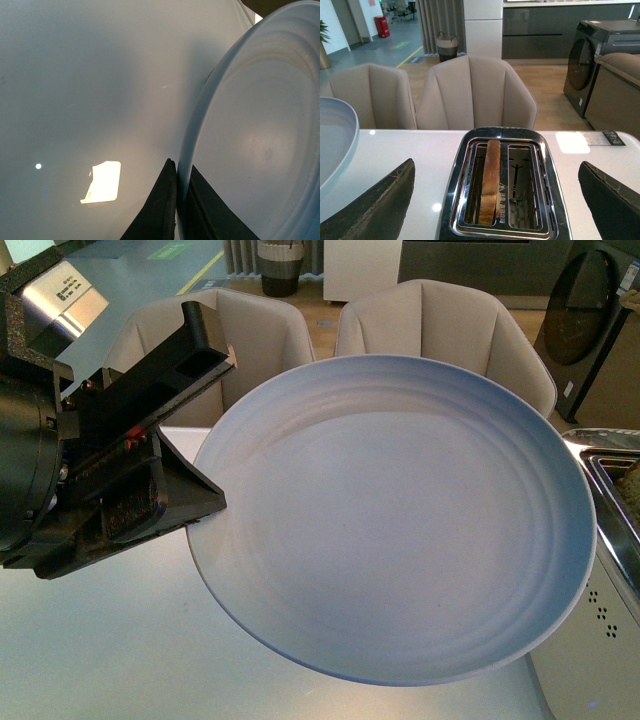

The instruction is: Left arm holds plate, right arm toasts bread

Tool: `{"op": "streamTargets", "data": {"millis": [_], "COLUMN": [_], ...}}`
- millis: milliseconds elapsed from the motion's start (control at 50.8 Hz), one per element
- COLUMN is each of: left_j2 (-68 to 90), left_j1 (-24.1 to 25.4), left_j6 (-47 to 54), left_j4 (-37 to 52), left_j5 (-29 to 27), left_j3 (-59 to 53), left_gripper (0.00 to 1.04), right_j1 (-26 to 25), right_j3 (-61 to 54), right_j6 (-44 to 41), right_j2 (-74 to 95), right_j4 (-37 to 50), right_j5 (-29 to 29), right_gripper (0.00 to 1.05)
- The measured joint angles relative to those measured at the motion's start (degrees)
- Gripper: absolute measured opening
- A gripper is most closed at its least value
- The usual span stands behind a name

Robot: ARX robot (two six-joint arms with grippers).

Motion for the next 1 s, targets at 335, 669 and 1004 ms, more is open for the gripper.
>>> {"op": "streamTargets", "data": {"millis": [335, 669, 1004], "left_j2": [0.00, 0.09, 0.20], "left_j1": [0.00, -1.27, 4.98], "left_j6": [0.00, -0.61, 0.17], "left_j4": [0.00, -8.68, -8.04], "left_j5": [0.00, -15.19, -10.75], "left_j3": [0.02, 3.43, 4.00], "left_gripper": [0.03, 0.03, 0.03], "right_j1": [0.00, 0.00, 0.00], "right_j3": [0.00, 0.00, 0.00], "right_j6": [0.00, 0.00, 0.00], "right_j2": [0.00, -0.04, -0.07], "right_j4": [0.00, 0.00, 0.00], "right_j5": [0.00, -0.02, 0.00], "right_gripper": [0.96, 0.96, 0.96]}}
